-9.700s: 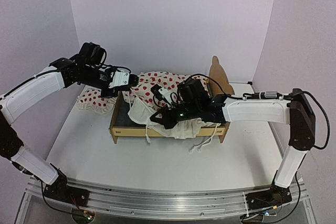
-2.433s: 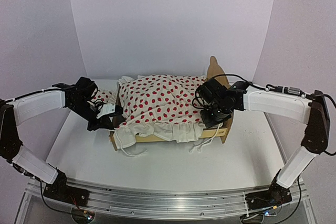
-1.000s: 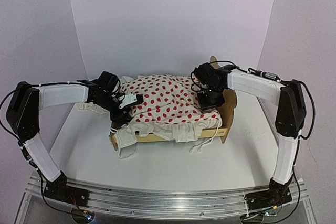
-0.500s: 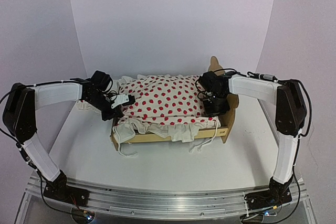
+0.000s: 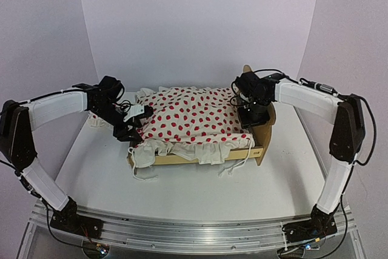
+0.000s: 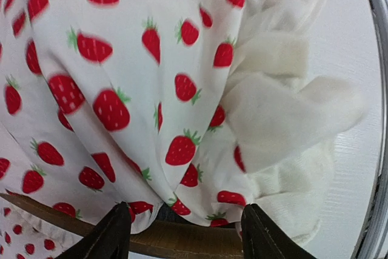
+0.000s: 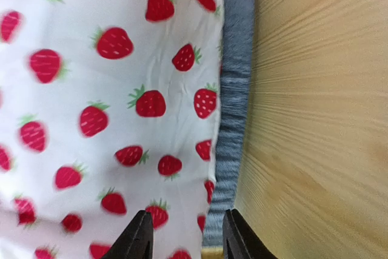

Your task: Set up the pet bed

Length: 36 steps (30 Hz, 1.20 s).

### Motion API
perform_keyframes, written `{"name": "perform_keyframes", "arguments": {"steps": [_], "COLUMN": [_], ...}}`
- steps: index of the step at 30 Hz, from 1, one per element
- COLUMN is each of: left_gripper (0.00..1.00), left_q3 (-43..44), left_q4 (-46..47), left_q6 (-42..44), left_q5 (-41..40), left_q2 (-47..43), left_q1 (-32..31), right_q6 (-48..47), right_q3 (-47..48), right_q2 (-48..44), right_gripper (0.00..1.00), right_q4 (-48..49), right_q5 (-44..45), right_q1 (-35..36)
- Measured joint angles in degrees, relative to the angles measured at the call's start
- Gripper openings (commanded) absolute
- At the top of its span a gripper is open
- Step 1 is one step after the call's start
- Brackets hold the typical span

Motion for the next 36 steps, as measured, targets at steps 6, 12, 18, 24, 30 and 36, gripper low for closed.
{"name": "perform_keyframes", "arguments": {"steps": [6, 12, 18, 24, 30, 36], "left_gripper": [0.74, 0.74, 0.59, 0.24, 0.00, 0.00], "left_q3": [-3.52, -11.86, -12.92, -15.06, -15.47, -14.35], "left_q4": [3.45, 7.70, 14.71, 19.44, 19.18, 15.08], "left_q6": [-0.14, -4.03, -9.81, -11.66, -12.42, -12.54], "left_q5": [4.63, 3.78, -1.31, -4.85, -6.85, -7.16], "left_q2": [-12.76, -16.15, -9.79, -8.70, -8.72, -9.81], "left_q1": [-4.08, -12.59, -15.42, -15.52, -15.52, -15.46], "right_q6": [2.14, 7.19, 11.16, 13.51, 14.97, 14.69], "right_q3": [-0.04, -4.44, -8.61, -9.21, -11.08, -11.61], "right_q2": [-9.25, -11.56, -9.67, -7.18, -4.70, -6.10], "right_gripper": [0.45, 0.46, 0.47, 0.40, 0.00, 0.00], "right_q4": [-3.31, -3.44, 0.14, 4.42, 5.95, 3.12], "right_q5": [5.14, 2.12, -4.48, -7.20, -7.39, -4.58], "right_q1": [5.80, 12.53, 13.34, 13.30, 13.30, 13.14]}}
